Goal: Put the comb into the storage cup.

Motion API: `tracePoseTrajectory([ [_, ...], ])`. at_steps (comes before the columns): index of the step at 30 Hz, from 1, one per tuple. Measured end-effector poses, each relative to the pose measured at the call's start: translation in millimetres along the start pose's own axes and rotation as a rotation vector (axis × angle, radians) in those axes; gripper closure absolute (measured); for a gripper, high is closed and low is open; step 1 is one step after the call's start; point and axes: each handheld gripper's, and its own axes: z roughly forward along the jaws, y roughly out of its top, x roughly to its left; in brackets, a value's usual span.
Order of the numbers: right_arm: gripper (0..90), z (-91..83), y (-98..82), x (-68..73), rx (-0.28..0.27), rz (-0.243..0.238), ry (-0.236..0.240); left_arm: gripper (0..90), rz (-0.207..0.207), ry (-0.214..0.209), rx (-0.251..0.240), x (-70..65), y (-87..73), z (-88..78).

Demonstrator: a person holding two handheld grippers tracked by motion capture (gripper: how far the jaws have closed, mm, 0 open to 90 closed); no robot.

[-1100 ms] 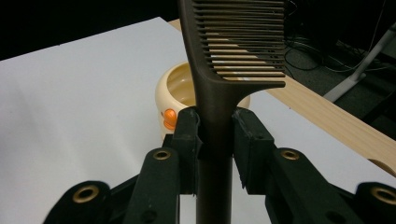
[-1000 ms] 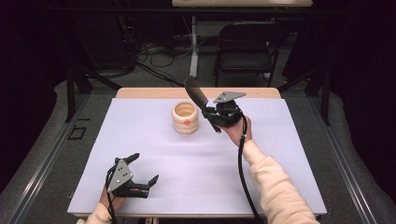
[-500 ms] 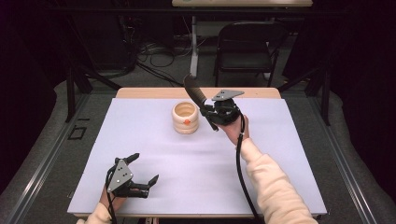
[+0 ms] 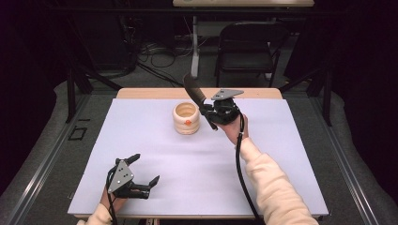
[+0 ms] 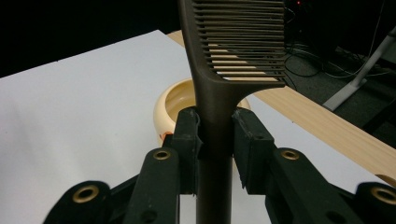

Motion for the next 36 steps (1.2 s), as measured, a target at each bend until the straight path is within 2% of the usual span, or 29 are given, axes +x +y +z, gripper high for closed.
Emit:
tracePoseTrajectory([
  [36, 72.4, 11.6, 15.5, 5.1, -0.036, -0.030, -0.004, 0.0, -0.003, 0.001, -0.005, 0.1, 0.0, -0.2],
])
